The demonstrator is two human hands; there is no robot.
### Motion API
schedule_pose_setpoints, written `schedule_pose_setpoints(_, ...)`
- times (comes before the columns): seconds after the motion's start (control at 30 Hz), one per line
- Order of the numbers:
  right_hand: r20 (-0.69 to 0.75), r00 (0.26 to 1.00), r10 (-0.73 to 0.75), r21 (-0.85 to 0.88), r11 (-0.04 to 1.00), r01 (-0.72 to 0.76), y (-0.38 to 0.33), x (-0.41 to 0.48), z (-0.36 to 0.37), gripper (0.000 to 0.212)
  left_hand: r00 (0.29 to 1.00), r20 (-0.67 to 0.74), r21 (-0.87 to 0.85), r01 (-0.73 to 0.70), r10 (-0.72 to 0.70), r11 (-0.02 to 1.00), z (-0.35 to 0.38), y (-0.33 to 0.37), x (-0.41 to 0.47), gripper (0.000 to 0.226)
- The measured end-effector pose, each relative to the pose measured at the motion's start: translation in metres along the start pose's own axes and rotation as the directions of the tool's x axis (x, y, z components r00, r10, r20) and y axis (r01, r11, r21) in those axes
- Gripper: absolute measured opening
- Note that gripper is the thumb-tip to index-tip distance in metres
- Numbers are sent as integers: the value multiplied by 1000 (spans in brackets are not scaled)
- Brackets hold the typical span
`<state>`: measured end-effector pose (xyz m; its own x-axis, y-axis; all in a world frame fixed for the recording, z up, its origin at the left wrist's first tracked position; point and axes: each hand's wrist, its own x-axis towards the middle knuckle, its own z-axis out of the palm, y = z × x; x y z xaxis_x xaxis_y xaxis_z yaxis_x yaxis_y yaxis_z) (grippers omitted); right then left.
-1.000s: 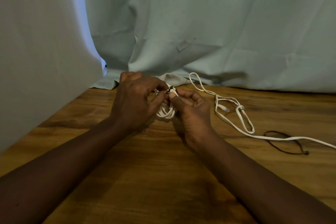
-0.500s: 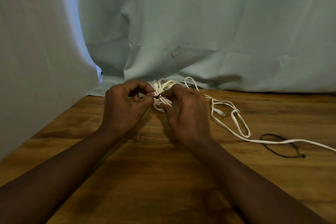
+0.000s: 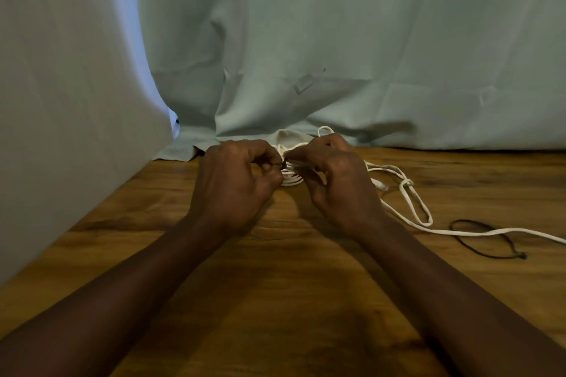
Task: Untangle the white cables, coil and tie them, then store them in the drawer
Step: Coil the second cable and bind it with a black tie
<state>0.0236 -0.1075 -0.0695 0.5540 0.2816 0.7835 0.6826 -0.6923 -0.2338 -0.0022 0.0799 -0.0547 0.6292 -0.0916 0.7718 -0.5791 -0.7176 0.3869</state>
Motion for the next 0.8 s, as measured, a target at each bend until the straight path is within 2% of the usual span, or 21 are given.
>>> schedule_pose_setpoints(0.17, 3, 999, -49, -7, 999, 49, -3, 1, -3, 41, 958, 14, -234, 280, -285, 931, 0, 1, 3, 12)
schedule_pose_setpoints(0.43, 95, 982, -161, -92, 981, 170, -7, 0, -6, 37, 949, 131, -167, 307, -288, 937, -5, 0, 3, 13)
schedule_pose_setpoints(0.53, 126, 984, -123, -108, 985, 137, -9, 0, -5, 39, 927, 175, -207, 364, -331, 908, -8, -2, 5, 12)
schedule_pose_setpoints(0.67, 125, 984, -128, -151, 978, 146, -11, -1, -4, 39, 855, 267, -324, 513, -444, 795, -10, -1, 6, 10)
schedule_pose_setpoints(0.8, 150, 982, -117, -102, 986, 133, -9, -3, -5, 43, 742, 414, -421, 669, -526, 613, -7, 2, 6, 19)
